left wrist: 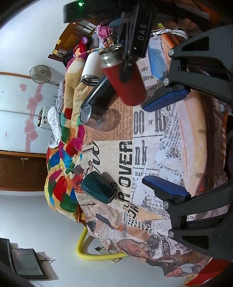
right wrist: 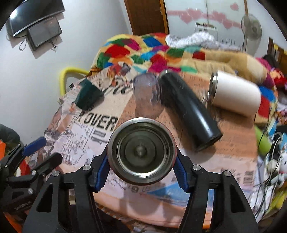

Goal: Flip cup upright
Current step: 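Grasp the red thermos with the right gripper and rotate it upright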

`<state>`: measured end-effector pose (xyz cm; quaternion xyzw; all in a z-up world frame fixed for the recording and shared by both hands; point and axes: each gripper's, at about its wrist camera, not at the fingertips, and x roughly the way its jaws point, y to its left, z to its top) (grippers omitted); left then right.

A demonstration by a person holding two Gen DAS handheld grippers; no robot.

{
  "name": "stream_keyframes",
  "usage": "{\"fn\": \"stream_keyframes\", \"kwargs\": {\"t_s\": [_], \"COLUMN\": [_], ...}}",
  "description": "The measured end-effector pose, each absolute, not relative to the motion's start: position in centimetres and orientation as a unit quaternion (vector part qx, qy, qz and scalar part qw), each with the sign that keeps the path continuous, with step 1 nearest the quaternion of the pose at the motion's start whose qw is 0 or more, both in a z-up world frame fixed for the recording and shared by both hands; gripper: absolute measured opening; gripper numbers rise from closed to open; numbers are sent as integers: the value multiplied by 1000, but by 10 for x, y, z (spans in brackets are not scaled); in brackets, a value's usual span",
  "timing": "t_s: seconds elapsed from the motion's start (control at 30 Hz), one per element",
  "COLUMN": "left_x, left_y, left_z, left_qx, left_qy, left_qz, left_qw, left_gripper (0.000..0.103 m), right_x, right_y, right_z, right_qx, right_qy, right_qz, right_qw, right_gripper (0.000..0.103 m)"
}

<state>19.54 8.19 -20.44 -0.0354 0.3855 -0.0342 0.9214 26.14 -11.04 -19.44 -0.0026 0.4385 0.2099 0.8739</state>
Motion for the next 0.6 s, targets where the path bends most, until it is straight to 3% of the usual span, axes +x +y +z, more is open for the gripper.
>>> {"fn": "stream_keyframes", "kwargs": {"t_s": [0.17,0.6], "left_x": [199,202], "left_y": [81,86], "left_z": [-205,-214], "left_qx": [-39,-44], "left_qy": [386,398], "left_qz": [-33,-24], "left_qw": [921,916], "left_gripper": [80,81], "right_x": [268,272], "right_y": [-103,-79], "right_z": [-192,-216], "right_qx": [-32,-83], "right_qy": [427,444], "right_qz": [207,207], "right_qw": [880,868], "right_gripper": [59,59]}}
